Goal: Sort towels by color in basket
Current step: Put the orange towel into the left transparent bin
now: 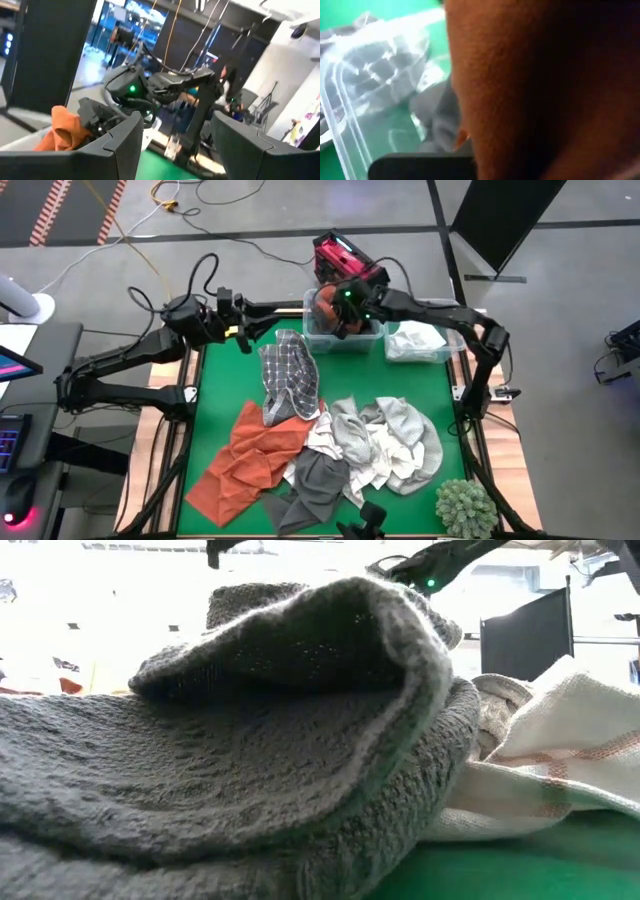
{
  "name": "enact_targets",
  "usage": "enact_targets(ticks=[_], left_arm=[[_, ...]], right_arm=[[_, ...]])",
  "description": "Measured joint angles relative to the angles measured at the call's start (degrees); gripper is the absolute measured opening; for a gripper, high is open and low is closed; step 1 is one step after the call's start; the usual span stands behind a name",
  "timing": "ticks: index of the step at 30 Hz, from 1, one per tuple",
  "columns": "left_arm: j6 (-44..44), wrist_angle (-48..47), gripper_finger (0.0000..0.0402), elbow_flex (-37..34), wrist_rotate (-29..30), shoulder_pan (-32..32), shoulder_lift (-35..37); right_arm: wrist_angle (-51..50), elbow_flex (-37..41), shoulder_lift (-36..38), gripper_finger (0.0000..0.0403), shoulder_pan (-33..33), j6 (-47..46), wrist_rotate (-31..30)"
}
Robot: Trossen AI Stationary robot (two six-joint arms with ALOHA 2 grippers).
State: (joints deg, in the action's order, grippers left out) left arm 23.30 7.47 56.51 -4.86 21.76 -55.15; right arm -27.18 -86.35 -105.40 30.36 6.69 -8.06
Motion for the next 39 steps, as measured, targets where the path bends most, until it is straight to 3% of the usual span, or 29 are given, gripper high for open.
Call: enact_targets(ticks=[4,10,15,19,25,29,34,39], left_arm=[[0.08,-0.88,0.0219,0.00,0.00,0.00,-0.04],[-0.07,-3.05,0.0219,0.00,0.00,0.00,-0.05],[-0.07,-6.73,0.0219,0.00,-0.01,0.00,-0.05],[-0.05,-10.22,0.0219,0.00,1.87,-0.02,-0.05],[1.22,-12.06,0.0220,0.00,3.65,0.00,0.35],[1.26,-12.52,0.0220,0.00,3.65,-0.02,0.99],[0.75,-12.76,0.0220,0.00,3.65,-0.02,1.35],[0.57,-13.26,0.0220,0.00,3.65,-0.01,1.31]], right_arm=[[-5.55,-0.02,-4.08,0.0029,1.09,-5.42,3.67],[-12.26,-1.89,-6.97,0.0054,3.06,-11.88,4.47],[-16.33,-4.35,-6.90,0.0074,4.48,-12.25,6.40],[-21.07,-9.24,-5.89,0.0126,5.74,-12.27,8.95],[-33.94,-18.81,-5.91,0.0246,6.48,-12.78,9.61],[-42.29,-27.35,-5.91,0.0301,6.31,-14.37,9.69],[-39.63,-35.73,-5.86,0.0325,6.10,-16.48,9.66],[-36.57,-35.16,-6.25,0.0318,5.50,-18.90,9.66]])
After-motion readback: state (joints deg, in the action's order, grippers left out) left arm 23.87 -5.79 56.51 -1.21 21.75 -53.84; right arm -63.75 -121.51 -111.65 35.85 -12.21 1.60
